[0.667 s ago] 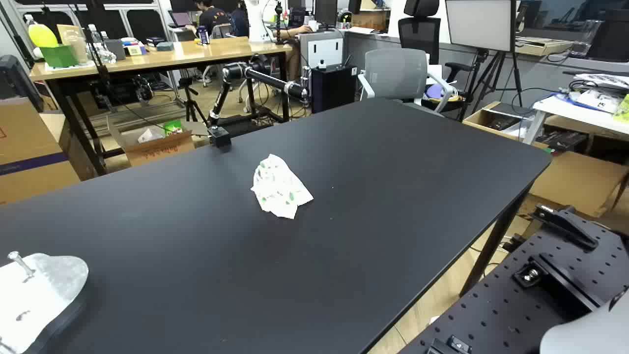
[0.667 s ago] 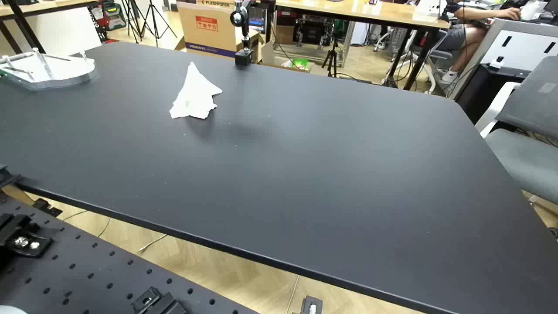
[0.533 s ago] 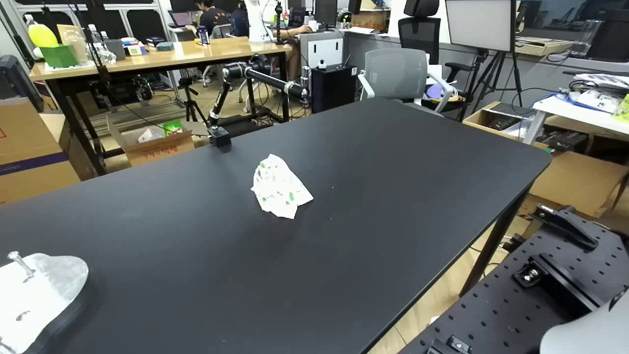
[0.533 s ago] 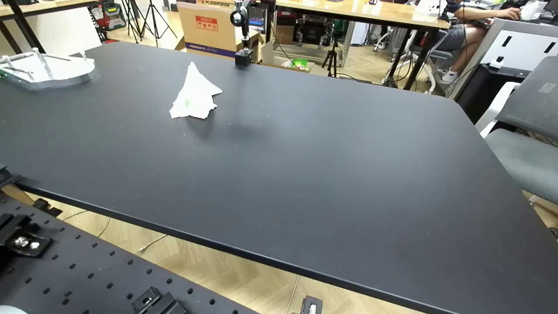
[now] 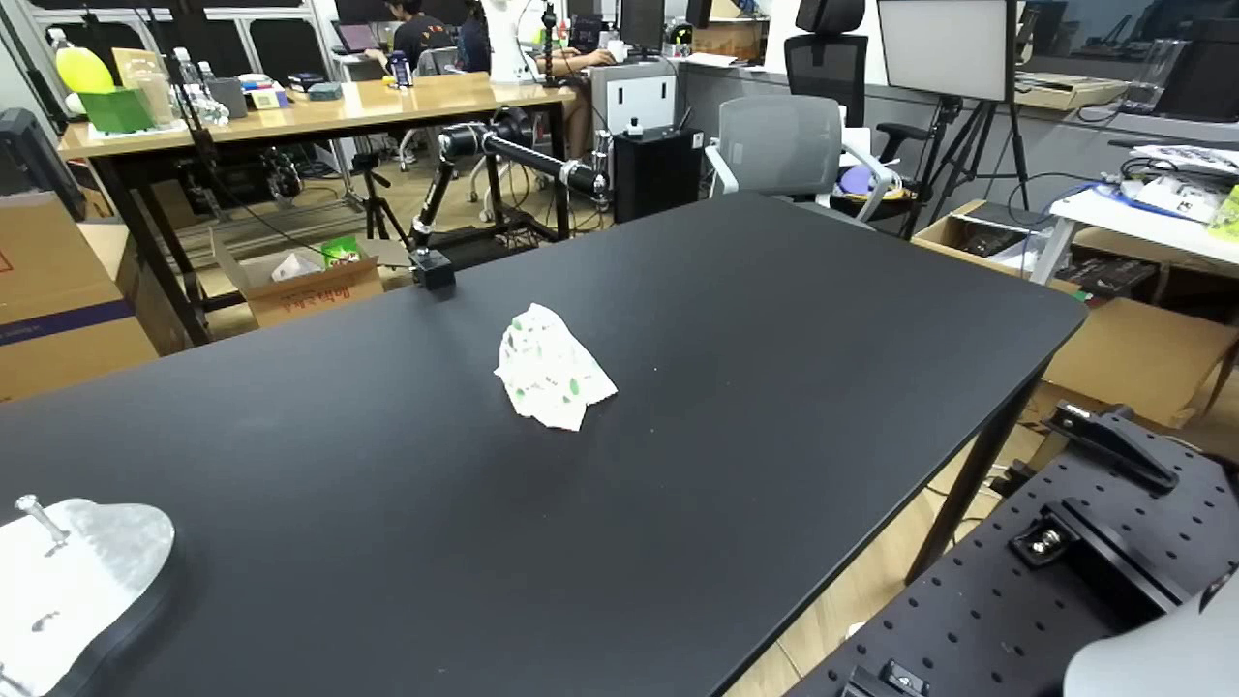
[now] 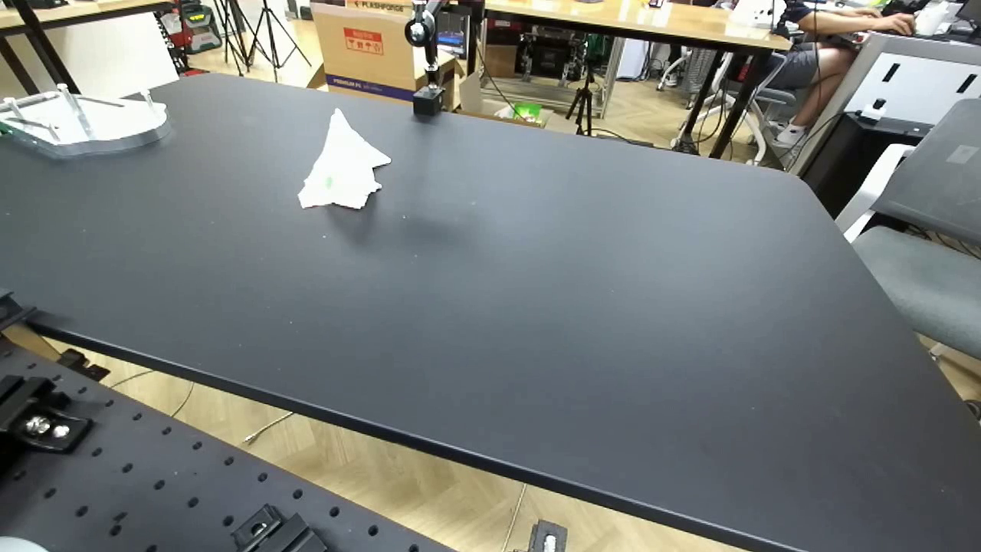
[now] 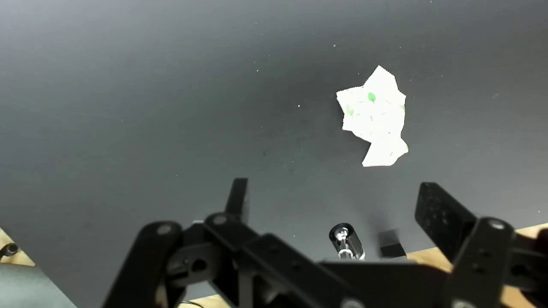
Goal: Hang the cloth on the object
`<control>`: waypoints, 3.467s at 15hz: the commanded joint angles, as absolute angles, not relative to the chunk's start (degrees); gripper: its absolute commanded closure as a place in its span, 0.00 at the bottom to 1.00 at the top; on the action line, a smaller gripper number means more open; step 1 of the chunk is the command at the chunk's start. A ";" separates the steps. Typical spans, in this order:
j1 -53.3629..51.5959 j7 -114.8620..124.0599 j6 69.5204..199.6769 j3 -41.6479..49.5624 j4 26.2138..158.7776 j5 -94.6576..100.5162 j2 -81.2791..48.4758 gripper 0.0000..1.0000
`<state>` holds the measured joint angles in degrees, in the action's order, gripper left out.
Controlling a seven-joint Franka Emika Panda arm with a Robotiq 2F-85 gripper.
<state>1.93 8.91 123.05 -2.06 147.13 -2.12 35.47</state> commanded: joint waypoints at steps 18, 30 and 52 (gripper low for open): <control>-1.39 9.64 148.37 -8.22 142.47 7.09 -0.60 0.00; -11.31 8.76 156.11 -4.01 130.19 16.46 -19.51 0.00; -12.36 14.21 139.31 -2.43 126.96 15.29 -5.02 0.99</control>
<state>-13.39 11.57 144.14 -1.33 127.78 15.73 -9.56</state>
